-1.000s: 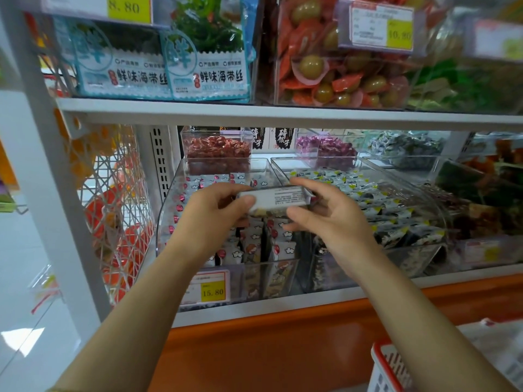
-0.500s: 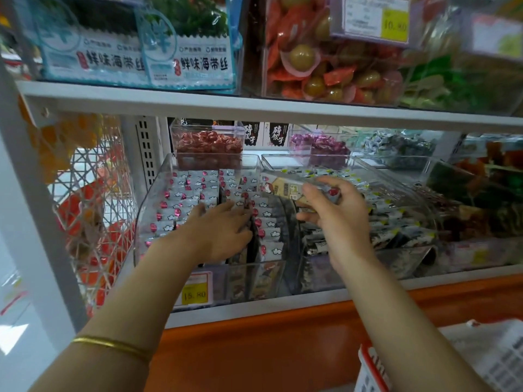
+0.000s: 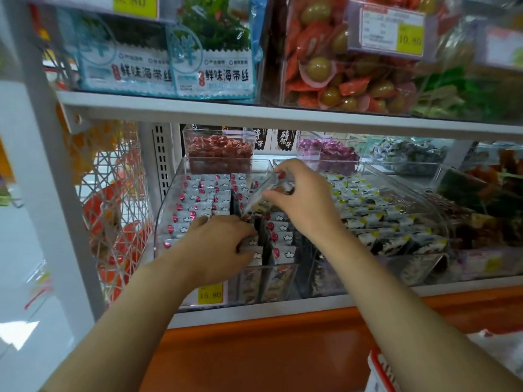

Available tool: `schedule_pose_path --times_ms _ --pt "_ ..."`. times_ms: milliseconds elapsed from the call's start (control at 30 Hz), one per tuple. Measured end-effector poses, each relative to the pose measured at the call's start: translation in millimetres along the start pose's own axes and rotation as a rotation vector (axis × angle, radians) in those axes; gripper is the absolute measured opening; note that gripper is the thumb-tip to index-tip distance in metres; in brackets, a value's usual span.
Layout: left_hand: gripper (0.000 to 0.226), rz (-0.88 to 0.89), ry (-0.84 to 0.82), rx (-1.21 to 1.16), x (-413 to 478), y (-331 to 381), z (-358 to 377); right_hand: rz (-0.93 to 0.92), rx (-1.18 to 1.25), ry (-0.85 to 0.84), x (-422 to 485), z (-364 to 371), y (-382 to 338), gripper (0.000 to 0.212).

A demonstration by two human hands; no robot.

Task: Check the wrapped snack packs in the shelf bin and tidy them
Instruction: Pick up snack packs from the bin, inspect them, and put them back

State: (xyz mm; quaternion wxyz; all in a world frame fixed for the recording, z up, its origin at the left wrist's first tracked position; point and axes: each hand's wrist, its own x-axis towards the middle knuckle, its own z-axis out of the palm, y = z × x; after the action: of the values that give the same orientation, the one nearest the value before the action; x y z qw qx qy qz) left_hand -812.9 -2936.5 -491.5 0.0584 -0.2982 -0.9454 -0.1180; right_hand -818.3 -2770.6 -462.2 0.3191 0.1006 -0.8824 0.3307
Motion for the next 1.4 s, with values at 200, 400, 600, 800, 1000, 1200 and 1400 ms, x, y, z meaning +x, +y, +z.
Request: schedule_pose_path --times_ms 200,400,600,800,1000,1200,1400 --pt "0.039 0.021 0.075 -0.042 -7.8 -1.6 4.8 -0.053 -0.380 -0.523 22.6 28.7 -4.0 0.037" --pt "0.042 -0.023 0.098 -0.144 -9.5 -10.6 -2.4 0.013 -0.360 -0.669 29.5 35.1 -11.8 0.030" --pt "0.058 -0.083 0.139 -0.209 -14.5 -19.8 -8.4 -0.029 -0.491 -0.822 31.7 35.5 -15.8 0.024" --pt "0.057 -0.102 0.112 -0.188 -16.1 -19.8 -9.8 -0.008 -0.498 -0.906 33.6 39.4 -23.6 0.024" --pt "0.062 -0.116 0.119 -0.188 -13.5 -25.4 -10.3 0.025 -0.457 -0.992 34.8 29.6 -22.5 0.023" --pt "0.062 -0.144 0.113 -0.174 -11.8 -27.1 -8.6 0.033 -0.386 -0.920 31.1 33.1 -20.2 0.020" --pt "0.057 -0.155 0.101 -0.164 -11.4 -23.9 -9.6 0.030 -0.449 -0.984 31.1 33.2 -22.3 0.026"
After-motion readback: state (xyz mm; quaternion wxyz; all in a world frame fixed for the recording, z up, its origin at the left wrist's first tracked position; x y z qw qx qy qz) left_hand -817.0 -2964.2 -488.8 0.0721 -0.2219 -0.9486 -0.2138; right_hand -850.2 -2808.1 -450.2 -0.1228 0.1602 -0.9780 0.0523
